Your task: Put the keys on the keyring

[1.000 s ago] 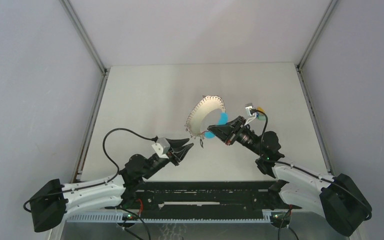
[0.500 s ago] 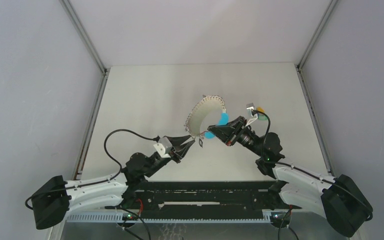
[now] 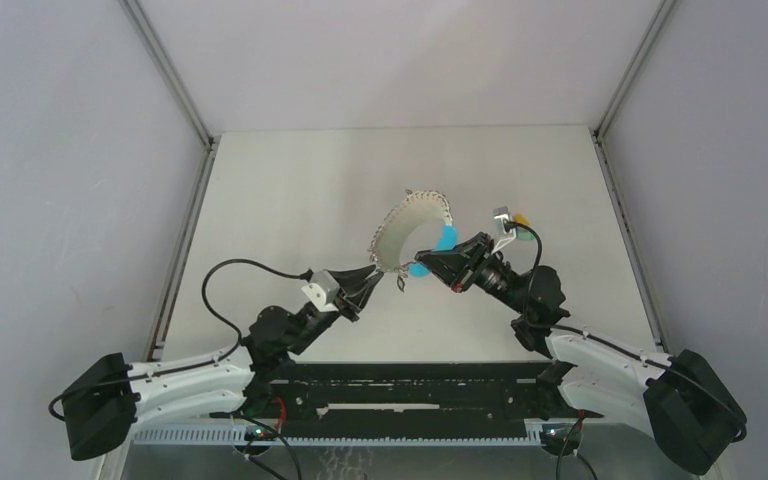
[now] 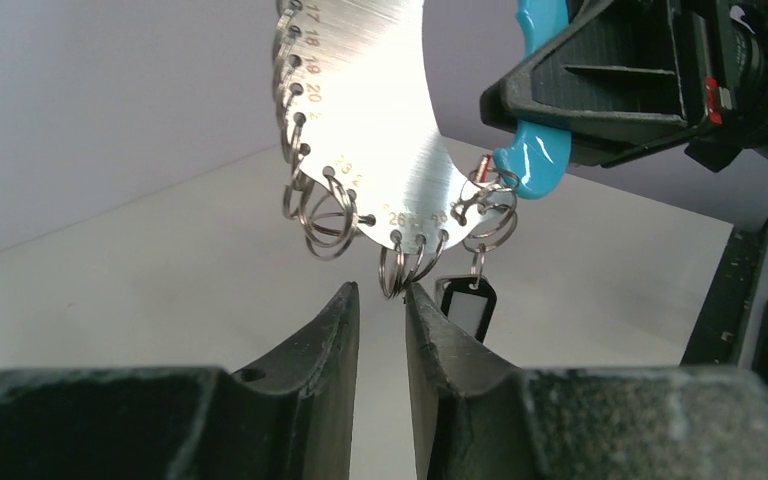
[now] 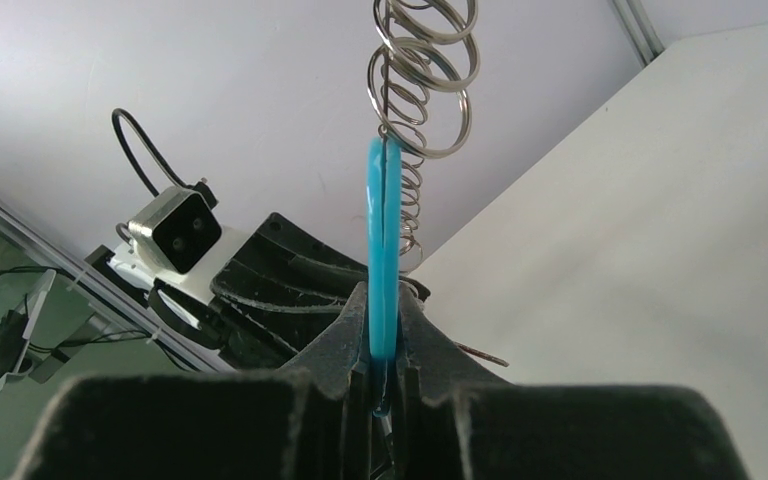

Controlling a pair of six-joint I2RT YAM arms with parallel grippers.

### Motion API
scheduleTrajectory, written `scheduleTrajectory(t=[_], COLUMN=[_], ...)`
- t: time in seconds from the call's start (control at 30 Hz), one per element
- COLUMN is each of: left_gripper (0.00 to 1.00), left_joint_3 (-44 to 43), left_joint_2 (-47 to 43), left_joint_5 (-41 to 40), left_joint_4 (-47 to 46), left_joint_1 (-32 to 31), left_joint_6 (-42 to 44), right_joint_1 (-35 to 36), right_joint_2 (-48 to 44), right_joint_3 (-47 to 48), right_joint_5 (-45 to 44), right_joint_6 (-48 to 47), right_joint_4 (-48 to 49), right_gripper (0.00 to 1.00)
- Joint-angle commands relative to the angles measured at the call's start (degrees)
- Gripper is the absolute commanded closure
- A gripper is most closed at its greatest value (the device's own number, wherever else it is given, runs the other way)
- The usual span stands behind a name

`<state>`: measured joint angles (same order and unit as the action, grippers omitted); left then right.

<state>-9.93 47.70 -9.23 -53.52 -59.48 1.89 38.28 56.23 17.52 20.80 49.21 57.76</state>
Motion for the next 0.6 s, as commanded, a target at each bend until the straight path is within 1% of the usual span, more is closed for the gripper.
scheduleTrajectory(t=[0.0,0.1,0.23,0.43,0.57], left_gripper=[0.73,0.74,0.74,0.72,0.72], left_joint_3=[-2.58,-2.29,-2.32,-3.69,-4.80], left_joint_2=[-1.90,-2.72,-3.29,-3.80,-4.08], left_joint_5=[-3.96,-4.25,-2.32,2.80,3.63], left_joint_4=[-4.02,-4.14,-3.58,1.64,5.31], left_joint_1=[0.25,0.25,0.27,0.24,0.23], left_joint_6=[-1.09,-1.25,-1.15,0.07,1.27], right_joint_1=[0.72,0.74,0.81,0.83,0.91], right_joint_2=[-1.38,-1.34,-1.08,-0.77,-0.68], right_joint_3=[0.04,-0.09,-0.09,-0.09,-0.11], right_joint_5=[-0.60,-0.70,-0.67,-0.24,0.04], right_joint_6=[-0.65,-0.74,-0.78,-0.83,-0.83], right_joint_4=[5.00,5.02,5.00,5.27,5.33], right_gripper=[1.00,1.00,1.00,1.00,1.00])
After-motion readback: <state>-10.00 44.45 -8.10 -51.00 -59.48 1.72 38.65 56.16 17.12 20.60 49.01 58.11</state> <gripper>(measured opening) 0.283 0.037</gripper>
